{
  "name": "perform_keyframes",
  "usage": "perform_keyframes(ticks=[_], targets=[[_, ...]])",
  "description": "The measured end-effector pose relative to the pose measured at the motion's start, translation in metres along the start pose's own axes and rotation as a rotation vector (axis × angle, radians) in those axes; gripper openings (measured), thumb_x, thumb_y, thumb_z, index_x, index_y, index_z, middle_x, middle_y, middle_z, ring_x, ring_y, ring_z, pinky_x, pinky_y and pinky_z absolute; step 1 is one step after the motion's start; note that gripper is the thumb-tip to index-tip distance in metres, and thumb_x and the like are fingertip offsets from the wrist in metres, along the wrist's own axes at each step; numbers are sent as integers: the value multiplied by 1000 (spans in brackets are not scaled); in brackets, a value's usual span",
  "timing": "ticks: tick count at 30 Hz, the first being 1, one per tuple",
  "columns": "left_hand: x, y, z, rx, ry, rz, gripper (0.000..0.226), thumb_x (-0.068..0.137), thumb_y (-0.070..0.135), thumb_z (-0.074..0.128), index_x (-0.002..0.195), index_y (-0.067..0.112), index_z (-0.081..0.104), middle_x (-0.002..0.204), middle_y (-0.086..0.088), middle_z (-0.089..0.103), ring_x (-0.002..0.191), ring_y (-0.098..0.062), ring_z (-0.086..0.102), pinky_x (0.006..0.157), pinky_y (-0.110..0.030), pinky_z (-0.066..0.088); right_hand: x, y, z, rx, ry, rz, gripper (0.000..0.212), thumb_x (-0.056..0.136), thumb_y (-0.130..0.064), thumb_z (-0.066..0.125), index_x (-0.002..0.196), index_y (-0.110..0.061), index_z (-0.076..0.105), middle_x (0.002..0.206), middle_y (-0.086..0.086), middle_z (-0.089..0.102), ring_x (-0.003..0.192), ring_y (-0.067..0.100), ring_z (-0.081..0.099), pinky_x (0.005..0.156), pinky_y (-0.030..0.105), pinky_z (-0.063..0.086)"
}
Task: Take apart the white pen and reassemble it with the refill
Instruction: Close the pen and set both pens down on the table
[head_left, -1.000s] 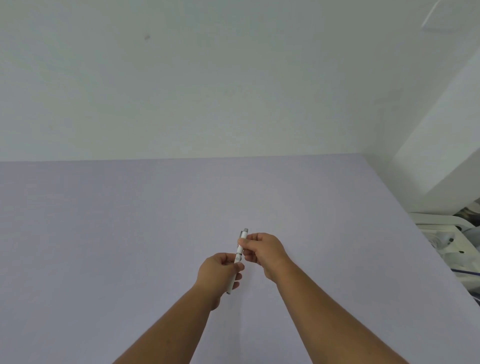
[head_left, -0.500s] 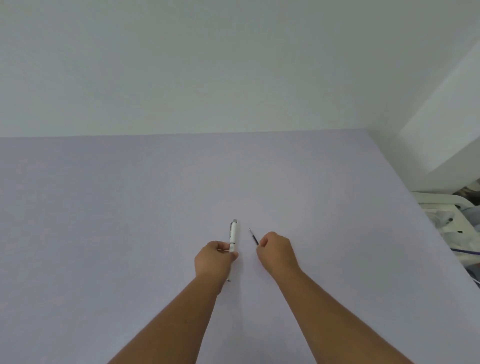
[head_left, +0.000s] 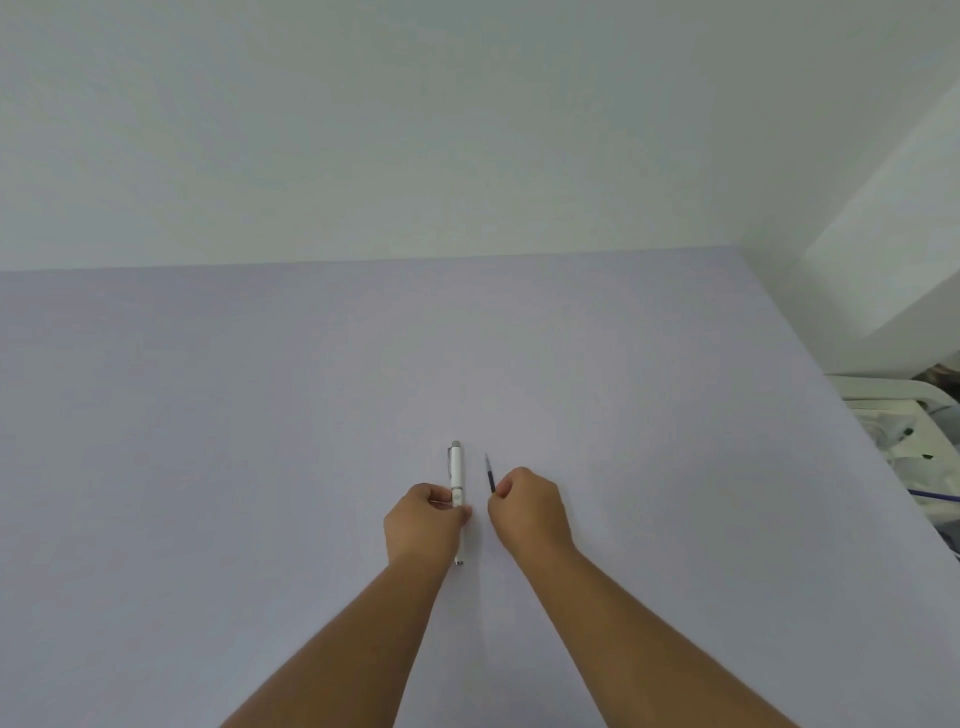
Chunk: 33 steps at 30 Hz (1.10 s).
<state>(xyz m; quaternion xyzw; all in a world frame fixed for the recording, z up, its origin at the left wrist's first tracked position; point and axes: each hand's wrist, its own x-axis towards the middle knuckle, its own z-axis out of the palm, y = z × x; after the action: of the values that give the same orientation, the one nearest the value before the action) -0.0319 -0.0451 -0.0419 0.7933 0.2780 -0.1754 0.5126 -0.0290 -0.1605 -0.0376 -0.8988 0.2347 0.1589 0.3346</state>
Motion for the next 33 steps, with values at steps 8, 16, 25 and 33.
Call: perform_keyframes(ticks=[8,16,25,33], targets=[[1,-1,2,-23,5,7,14,78,19,74,84,22,62,76,9,63,66,-4,57,50,-17,38,-4,-1,2,9,-11,-14,13,88,-11,51,95,-8,61,97,9,67,82,24,62,69,32,53],[-2,-1,3,-63,3,-2,15,78,20,74,84,23,61,75,10,63,63,-2,56,40,-10,35,-6,0,3,25,-11,1,13,87,-11,51,94,-10,62,96,7,67,82,23,63,70,33,53],[-2,0,4,-113,10,-19,15,78,17,74,79,23,60,75,7,63,62,-4,56,29,-8,35,-7,0,4,35,-20,-6,13,87,-14,52,94,-10,62,96,7,68,80,21,61,70,33,52],[-2,-2,5,-75,18,-3,16,78,19,75,84,21,60,75,8,62,64,-3,56,43,-13,36,-8,1,4,64,-26,-3,10,87,-17,54,91,-11,61,93,7,68,81,24,66,72,36,57]])
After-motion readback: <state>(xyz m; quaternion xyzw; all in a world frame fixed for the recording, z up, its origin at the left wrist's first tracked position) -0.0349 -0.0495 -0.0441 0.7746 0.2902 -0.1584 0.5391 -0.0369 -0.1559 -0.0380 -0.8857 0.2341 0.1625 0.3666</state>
